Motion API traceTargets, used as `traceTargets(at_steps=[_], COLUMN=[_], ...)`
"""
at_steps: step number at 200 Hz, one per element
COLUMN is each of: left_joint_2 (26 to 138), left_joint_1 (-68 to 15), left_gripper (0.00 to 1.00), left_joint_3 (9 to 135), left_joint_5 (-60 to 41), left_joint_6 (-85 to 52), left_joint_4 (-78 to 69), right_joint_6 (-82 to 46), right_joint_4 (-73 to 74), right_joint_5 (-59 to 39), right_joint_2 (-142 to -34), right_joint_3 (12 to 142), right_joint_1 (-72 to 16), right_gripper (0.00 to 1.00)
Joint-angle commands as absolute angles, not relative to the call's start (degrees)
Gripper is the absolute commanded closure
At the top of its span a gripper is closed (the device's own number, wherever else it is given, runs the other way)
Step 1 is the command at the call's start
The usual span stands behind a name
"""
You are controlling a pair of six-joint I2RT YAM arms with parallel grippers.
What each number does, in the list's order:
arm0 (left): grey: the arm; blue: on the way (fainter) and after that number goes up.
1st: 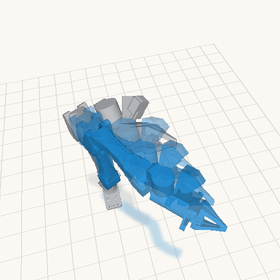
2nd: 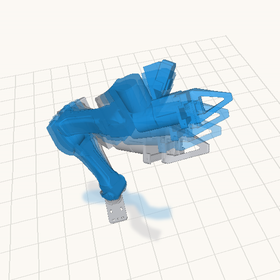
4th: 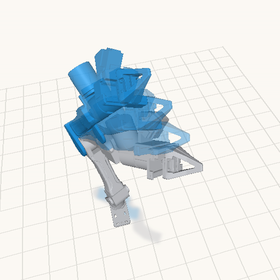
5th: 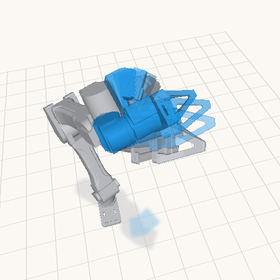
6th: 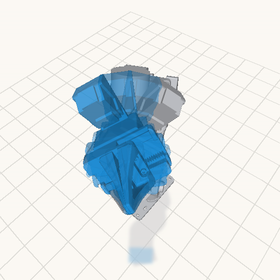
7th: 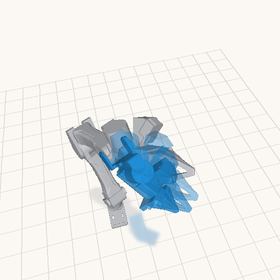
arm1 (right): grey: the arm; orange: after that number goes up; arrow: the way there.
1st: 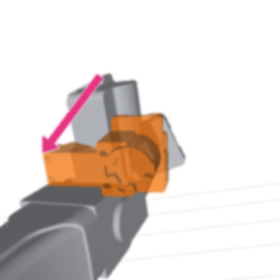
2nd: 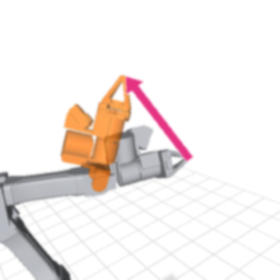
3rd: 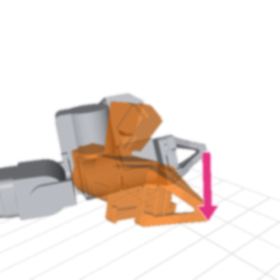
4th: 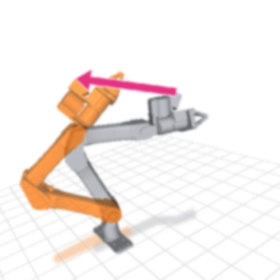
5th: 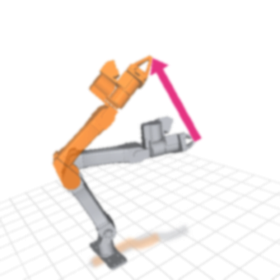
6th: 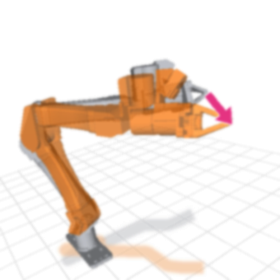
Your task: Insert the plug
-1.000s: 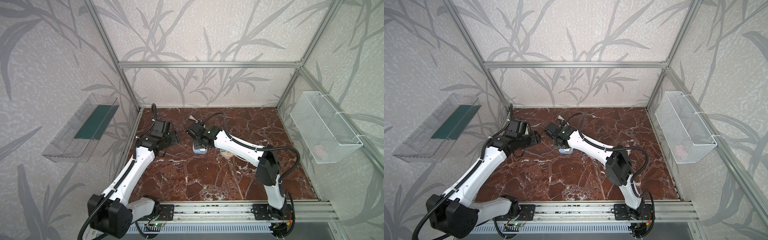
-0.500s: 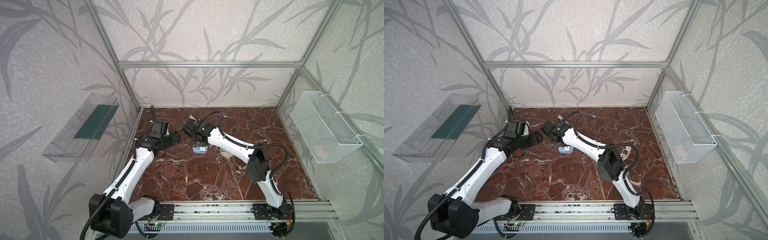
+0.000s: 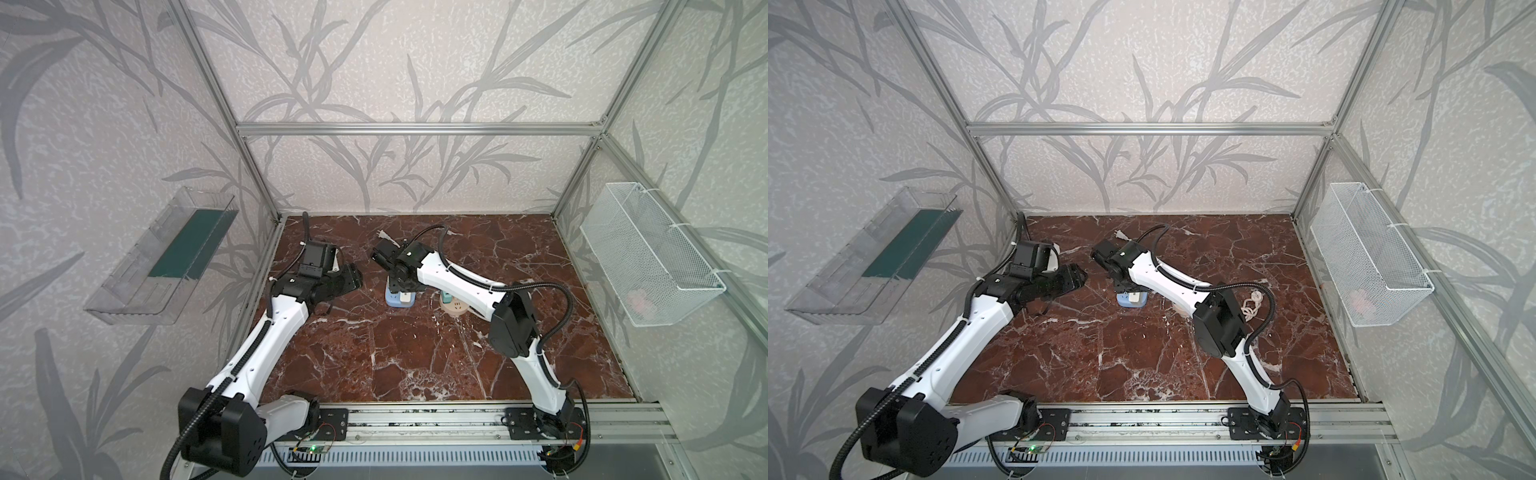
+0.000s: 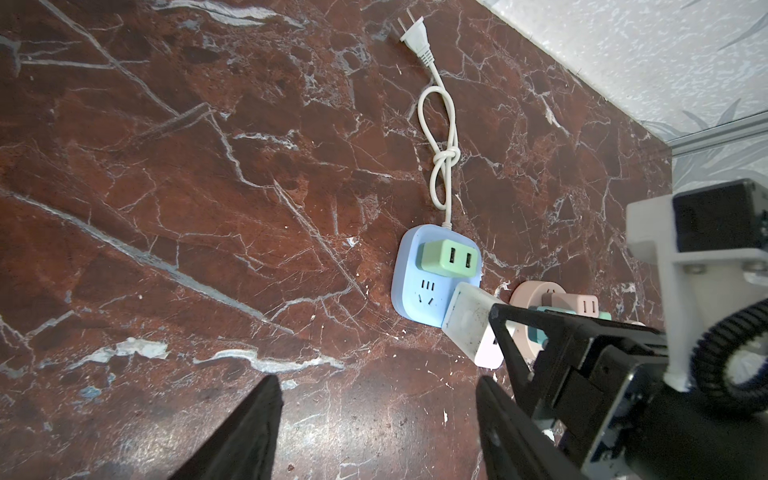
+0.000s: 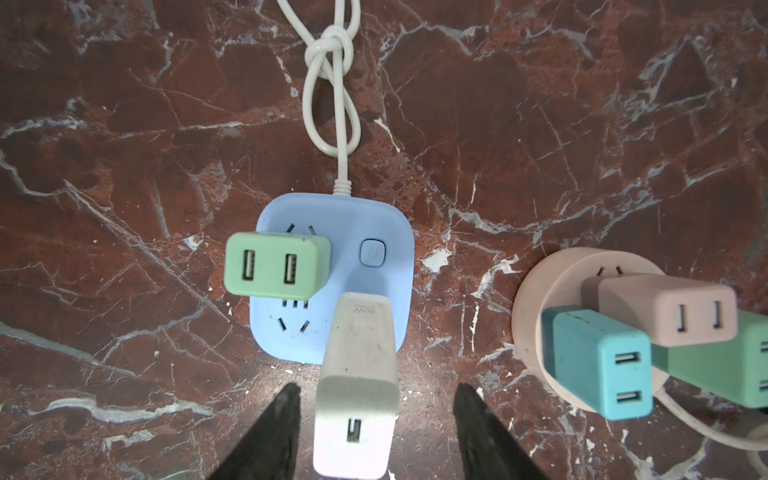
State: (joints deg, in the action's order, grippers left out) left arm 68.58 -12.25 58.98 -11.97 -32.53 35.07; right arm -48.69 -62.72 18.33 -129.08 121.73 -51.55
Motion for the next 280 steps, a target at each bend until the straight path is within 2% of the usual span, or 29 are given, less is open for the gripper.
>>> traceTargets(at_steps=[1,48,104,131,139,153,218,239,280], left_joint_2=[68.5,68.7,68.4,68.3,68.3,68.2,67.1,66.6,66.0], left_joint_1=[-12.0,-12.0,-12.0,-12.0,-12.0,-12.0,-12.0,-12.0,-12.0], left_gripper=[0.29,0.29,0.30,0.30,0.30,0.30,0.31,0.31,0.31], left_joint_3=[58.7,58.7,58.5,58.5,58.5,58.5,58.3,58.4,58.4], left_joint_5=[-12.5,-13.0,-13.0,-13.0,-13.0,-13.1,-14.7,-15.1,-16.1], left_joint_6=[-31.5,-31.5,-31.5,-31.5,-31.5,-31.7,-32.0,-31.9,-32.1], left_joint_4=[34.4,34.4,34.2,34.3,34.3,34.4,34.2,34.3,34.1], right_joint_6=[-49.9,-50.1,-49.5,-48.3,-47.1,-44.7,-35.4,-34.5,-34.7], right_joint_4=[-62.4,-60.8,-61.6,-62.0,-61.9,-63.7,-86.6,-88.3,-85.2], right_joint_5=[17.2,14.9,14.1,13.7,13.2,11.6,2.3,1.5,1.8], right_joint_2=[-129.9,-130.9,-132.1,-132.5,-132.8,-134.0,-147.0,-145.7,-136.1], right_joint_3=[121.0,119.8,119.9,120.4,121.0,123.7,151.5,149.7,136.6], right_joint_1=[-51.5,-51.2,-50.6,-49.8,-49.5,-48.8,-45.1,-45.1,-45.9], right_gripper=[0.41,0.43,0.54,0.69,0.78,1.00,1.00,1.00,1.00])
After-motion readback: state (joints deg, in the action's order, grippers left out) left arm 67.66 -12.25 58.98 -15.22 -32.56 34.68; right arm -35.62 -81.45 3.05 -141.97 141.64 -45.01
